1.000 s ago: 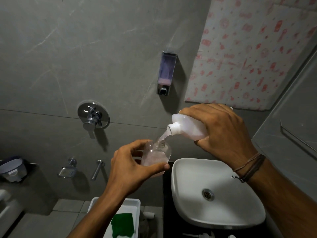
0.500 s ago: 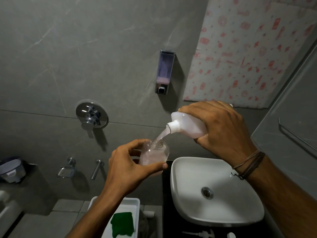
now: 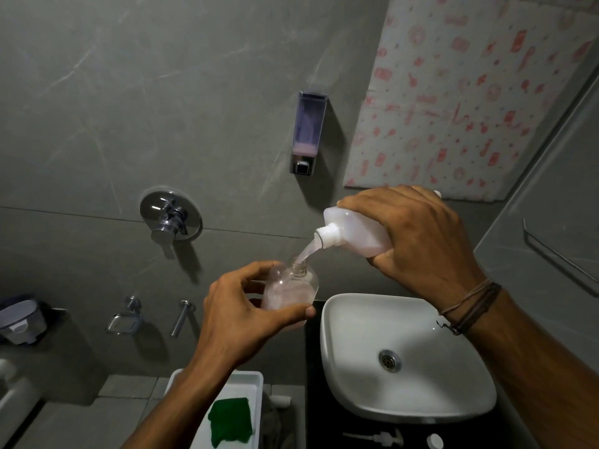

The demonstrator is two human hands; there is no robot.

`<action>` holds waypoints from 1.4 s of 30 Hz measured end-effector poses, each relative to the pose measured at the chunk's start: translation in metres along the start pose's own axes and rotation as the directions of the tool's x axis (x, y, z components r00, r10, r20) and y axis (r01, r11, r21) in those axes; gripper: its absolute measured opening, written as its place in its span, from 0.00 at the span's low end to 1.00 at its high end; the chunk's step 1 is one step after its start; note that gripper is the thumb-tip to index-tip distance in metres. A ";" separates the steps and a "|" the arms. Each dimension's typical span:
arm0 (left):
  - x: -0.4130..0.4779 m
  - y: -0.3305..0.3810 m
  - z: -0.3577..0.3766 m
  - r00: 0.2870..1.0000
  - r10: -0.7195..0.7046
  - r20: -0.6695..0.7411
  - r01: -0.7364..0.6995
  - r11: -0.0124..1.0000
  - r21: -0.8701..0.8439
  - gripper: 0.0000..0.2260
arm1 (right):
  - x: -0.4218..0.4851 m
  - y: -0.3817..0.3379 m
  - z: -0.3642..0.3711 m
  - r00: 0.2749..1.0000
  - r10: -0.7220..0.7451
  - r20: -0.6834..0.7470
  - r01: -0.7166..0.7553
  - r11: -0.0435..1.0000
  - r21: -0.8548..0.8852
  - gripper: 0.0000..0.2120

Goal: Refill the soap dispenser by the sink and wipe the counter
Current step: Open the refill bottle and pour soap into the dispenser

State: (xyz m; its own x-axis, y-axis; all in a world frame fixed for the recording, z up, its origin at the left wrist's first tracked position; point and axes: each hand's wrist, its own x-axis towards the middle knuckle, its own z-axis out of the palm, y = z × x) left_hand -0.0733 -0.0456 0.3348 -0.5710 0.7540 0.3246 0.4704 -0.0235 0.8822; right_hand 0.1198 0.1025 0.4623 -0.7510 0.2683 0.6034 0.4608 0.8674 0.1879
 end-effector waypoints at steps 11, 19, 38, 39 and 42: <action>0.000 0.002 0.001 1.000 -0.014 0.001 0.014 1.000 0.001 0.36 | -0.001 0.000 -0.003 1.000 -0.004 -0.019 0.004 1.000 -0.003 0.26; -0.001 0.004 0.003 1.000 -0.004 0.012 0.004 1.000 -0.001 0.35 | -0.002 0.002 -0.005 1.000 0.002 -0.008 -0.002 1.000 -0.014 0.26; -0.001 0.003 0.007 0.999 -0.026 0.023 0.026 1.000 0.005 0.35 | -0.003 0.004 -0.006 1.000 0.015 0.023 -0.014 0.999 -0.036 0.26; -0.001 0.003 0.008 0.999 -0.028 0.026 0.028 1.000 0.005 0.35 | -0.003 0.005 -0.006 1.000 0.013 0.027 -0.012 0.999 -0.039 0.26; 0.000 0.003 0.008 0.999 -0.030 0.028 0.029 1.000 0.007 0.36 | -0.003 0.006 -0.006 1.000 0.007 0.030 -0.006 0.999 -0.040 0.26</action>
State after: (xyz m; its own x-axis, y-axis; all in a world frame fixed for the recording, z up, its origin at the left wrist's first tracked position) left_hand -0.0662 -0.0405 0.3341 -0.5660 0.7722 0.2888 0.4583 0.0035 0.8888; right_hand 0.1271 0.1044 0.4660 -0.7615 0.2869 0.5812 0.4840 0.8482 0.2154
